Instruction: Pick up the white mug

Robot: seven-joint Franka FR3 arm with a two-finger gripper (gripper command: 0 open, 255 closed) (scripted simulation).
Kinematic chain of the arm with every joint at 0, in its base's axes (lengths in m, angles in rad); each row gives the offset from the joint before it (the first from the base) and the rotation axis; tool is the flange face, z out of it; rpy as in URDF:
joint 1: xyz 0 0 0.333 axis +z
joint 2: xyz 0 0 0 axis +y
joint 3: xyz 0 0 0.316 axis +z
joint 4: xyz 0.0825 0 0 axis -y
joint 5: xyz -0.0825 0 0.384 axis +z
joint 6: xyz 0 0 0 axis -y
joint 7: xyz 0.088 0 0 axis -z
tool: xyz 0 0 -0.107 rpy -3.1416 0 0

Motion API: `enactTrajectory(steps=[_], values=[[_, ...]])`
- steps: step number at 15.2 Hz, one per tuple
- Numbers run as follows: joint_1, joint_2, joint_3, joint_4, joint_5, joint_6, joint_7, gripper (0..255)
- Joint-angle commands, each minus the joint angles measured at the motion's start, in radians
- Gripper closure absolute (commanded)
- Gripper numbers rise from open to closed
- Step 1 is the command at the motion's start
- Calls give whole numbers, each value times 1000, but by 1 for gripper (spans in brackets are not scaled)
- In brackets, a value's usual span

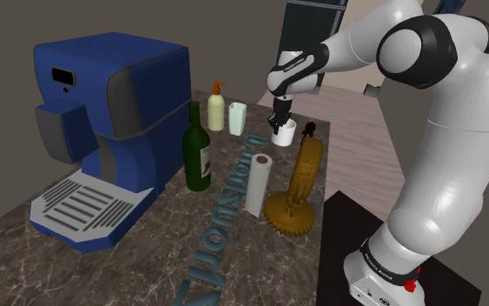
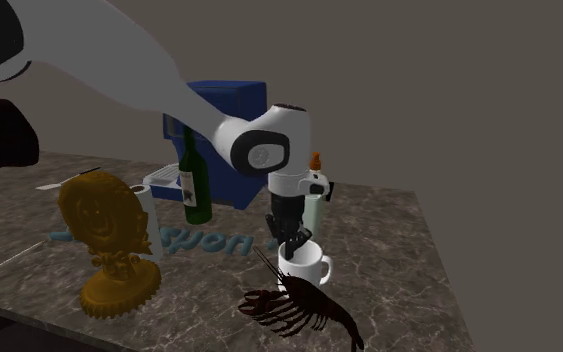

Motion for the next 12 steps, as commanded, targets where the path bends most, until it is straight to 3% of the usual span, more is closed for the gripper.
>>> enactTrajectory(steps=[1,12], values=[[2,-15,-1,6,-3,-21,3,255],[5,-85,-5,66,-17,-150,11,255]])
